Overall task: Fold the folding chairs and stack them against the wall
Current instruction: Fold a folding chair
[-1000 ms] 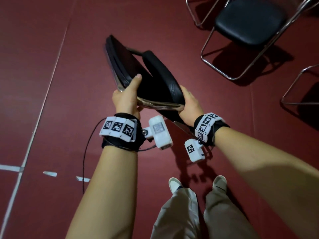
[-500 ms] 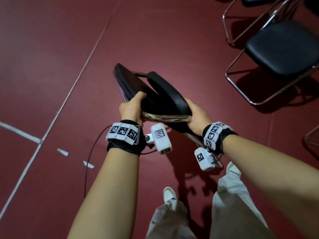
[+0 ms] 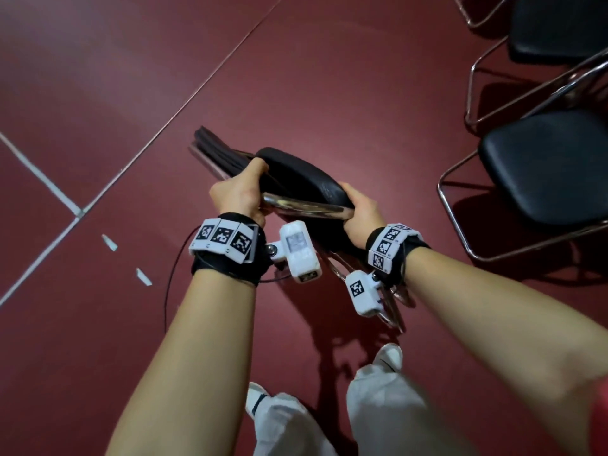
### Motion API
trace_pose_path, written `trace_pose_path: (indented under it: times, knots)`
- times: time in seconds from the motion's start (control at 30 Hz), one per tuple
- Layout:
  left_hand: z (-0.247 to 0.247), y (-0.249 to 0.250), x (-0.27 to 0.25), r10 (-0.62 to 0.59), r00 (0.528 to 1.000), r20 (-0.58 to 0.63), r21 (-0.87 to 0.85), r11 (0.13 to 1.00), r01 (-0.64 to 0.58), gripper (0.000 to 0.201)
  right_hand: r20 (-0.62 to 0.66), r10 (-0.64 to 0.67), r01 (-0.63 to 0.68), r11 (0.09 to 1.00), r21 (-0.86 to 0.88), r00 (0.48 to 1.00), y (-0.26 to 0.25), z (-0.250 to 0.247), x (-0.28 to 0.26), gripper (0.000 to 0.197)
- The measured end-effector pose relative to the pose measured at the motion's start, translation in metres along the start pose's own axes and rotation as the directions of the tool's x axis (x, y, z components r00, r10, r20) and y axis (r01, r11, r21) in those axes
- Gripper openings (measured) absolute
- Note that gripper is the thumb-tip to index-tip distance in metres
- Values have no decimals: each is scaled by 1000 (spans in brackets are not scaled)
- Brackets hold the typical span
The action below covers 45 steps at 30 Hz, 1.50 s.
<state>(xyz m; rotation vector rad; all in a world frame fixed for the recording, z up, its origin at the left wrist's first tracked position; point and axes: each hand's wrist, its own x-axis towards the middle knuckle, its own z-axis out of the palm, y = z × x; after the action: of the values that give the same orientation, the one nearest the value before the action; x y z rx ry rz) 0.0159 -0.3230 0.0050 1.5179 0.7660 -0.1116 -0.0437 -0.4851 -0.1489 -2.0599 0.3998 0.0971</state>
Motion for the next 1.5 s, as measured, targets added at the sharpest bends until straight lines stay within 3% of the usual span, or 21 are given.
trace_pose_path:
  times: [0.17, 0.37, 0.53, 0.63, 0.77, 0.87, 0.97, 1.03, 1.07, 1.17, 1.27, 1.43, 1.5]
  knots:
    - [26, -7, -13, -25, 999, 25, -12, 1000, 25, 27, 10, -10, 11, 1000, -29, 1000, 14, -38, 11, 74]
    - [49, -31, -17, -76, 989, 129, -19, 997, 79, 24, -130, -28, 17, 996, -87, 991, 32, -74, 6, 70]
    - [42, -74, -16, -123, 973, 197, 16, 992, 122, 27, -174, 8, -27, 994, -107, 985, 59, -74, -18, 75]
    - [31, -89, -16, -117, 972, 203, 39, 993, 111, 18, -180, -17, -7, 991, -137, 984, 71, -64, -28, 76]
    - [-4, -103, -5, -154, 970, 188, 58, 988, 146, 26, -143, -26, 0, 983, -182, 989, 78, -29, -39, 76]
    - [-41, -119, 4, -179, 971, 156, 93, 982, 166, 39, -98, -33, 6, 963, -268, 995, 82, 2, -50, 87]
    - [-86, -142, 16, -209, 968, 141, 158, 970, 186, 30, -55, -17, -2, 944, -331, 998, 76, 38, -70, 91]
    - [-119, -161, 30, -241, 961, 132, 199, 957, 213, 45, -12, -26, 20, 922, -386, 1000, 68, 64, -87, 93]
    - [-135, -172, 38, -268, 954, 133, 230, 945, 233, 50, 13, -31, 34, 908, -417, 999, 65, 77, -95, 93]
    - [-186, -208, 57, -350, 923, 157, 297, 909, 294, 37, 103, -13, 62, 868, -493, 995, 64, 123, -118, 94]
    - [-232, -249, 80, -415, 893, 172, 333, 878, 344, 49, 160, 18, 74, 832, -549, 987, 70, 170, -139, 97]
    - [-293, -319, 119, -515, 836, 191, 332, 835, 439, 59, 199, 33, 100, 779, -619, 979, 94, 238, -165, 100]
    - [-308, -332, 122, -540, 822, 180, 334, 819, 466, 51, 207, 26, 116, 757, -643, 978, 102, 258, -174, 100]
